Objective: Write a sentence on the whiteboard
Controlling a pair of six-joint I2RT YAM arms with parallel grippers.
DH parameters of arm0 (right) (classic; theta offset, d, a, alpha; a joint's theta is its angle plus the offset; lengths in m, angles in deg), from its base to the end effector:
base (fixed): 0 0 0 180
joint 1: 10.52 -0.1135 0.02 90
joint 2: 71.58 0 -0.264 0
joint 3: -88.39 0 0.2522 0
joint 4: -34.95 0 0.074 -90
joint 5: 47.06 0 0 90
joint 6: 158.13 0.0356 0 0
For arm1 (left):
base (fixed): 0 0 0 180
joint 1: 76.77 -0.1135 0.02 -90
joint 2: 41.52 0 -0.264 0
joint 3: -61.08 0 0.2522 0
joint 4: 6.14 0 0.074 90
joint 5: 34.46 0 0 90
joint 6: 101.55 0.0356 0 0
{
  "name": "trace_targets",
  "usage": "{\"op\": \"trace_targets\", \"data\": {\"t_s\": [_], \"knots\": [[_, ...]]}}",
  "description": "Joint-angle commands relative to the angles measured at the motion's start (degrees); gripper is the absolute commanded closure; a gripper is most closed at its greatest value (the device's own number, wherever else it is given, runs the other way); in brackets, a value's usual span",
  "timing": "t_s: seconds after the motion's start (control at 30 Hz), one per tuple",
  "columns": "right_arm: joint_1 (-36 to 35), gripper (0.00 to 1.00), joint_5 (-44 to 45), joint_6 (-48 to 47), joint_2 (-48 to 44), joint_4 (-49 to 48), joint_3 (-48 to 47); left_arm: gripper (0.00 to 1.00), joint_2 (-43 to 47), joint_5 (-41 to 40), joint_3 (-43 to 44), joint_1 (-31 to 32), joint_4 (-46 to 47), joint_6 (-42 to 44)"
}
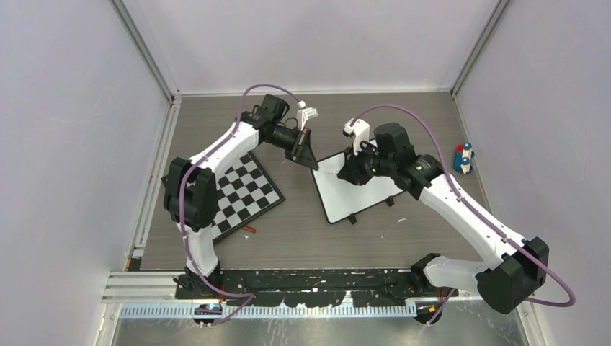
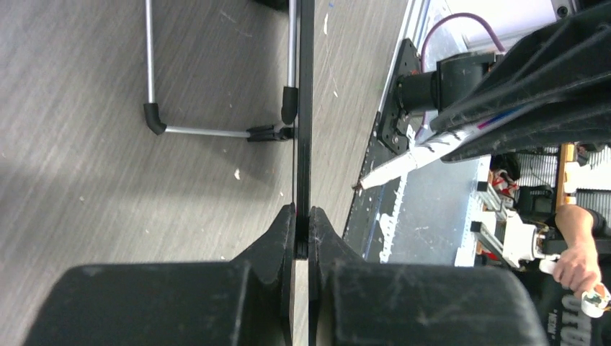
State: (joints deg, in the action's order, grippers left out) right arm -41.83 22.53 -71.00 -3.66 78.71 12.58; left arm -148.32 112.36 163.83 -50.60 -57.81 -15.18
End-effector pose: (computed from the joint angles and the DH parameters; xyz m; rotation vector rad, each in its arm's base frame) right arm 0.2136 0.1445 0.3298 -0.8483 2.0637 0.6666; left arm 0.3463 -0.2034 0.2712 0.8750 2.3107 -1.4672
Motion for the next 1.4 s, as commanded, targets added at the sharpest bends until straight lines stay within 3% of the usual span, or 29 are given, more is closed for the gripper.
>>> {"op": "trace_targets", "data": {"t_s": [0.0, 0.27, 0.4, 1.37], "knots": [[-0.40, 1.00, -0.98, -0.81, -0.99, -1.99, -2.94, 1.00, -4.29, -0.28, 7.58, -0.33, -9.97, 8.61], [-0.36, 1.00, 1.77, -3.38, -2.25, -0.31, -1.87, 1.00, -9.71, 1.70, 15.46, -0.33, -19.28, 15.05], [-0.37, 1.00, 7.05, -3.59, -1.98, -2.69, -0.81, 1.00, -9.23, 1.59, 14.55, -0.25, -18.88, 14.73], [-1.68, 1.00, 10.98, -2.67, 3.89, -3.94, -5.13, 1.00, -9.04, 1.01, 15.32, 0.72, -18.85, 14.50]]}}
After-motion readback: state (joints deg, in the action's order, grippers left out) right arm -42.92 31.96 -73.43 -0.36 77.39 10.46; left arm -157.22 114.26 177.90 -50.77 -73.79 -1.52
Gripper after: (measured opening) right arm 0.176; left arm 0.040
